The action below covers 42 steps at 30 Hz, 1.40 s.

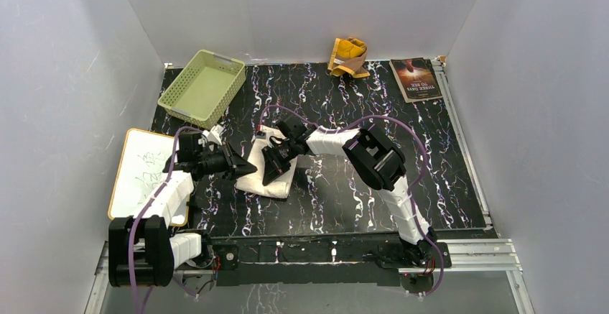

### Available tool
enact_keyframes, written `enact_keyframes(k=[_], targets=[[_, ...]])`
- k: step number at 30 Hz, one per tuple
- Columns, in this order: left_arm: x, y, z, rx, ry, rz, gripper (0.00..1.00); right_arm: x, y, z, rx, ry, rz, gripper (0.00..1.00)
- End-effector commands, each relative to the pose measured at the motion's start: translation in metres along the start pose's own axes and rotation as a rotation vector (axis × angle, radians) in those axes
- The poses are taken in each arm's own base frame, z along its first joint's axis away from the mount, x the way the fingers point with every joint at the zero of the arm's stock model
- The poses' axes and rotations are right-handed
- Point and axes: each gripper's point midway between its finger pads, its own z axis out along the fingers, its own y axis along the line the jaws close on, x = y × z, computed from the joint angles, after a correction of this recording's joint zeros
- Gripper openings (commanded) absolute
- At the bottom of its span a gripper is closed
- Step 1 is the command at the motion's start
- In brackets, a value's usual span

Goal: Roll the towels
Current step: Roll the towel at the center of the board.

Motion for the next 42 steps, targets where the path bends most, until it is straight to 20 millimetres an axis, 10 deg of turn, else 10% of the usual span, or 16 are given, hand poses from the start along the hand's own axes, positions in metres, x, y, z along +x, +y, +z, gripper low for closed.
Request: enact_keyframes(k=[1,22,32,39,42], targets=[[0.006,0.0,0.016,0.002,0.028,-0.033,0.08,0.011,-0.037,0.015,0.087,0.006,-0.005,0.0],[0.001,0.099,0.038,-0.34,-0.108,-0.122,0.0,0.024,-0.042,0.007,0.104,0.025,-0.003,0.0],[0.019,0.121,0.035,-0.397,-0.078,-0.125,0.0,-0.037,-0.013,-0.033,0.237,-0.074,-0.126,0.53],[0.025,0.12,0.03,-0.393,-0.078,-0.119,0.0,-0.076,0.015,-0.07,0.303,-0.215,-0.223,0.52],[0.026,0.119,0.03,-0.391,-0.077,-0.116,0.0,-0.07,0.027,-0.066,0.22,-0.222,-0.233,0.18]])
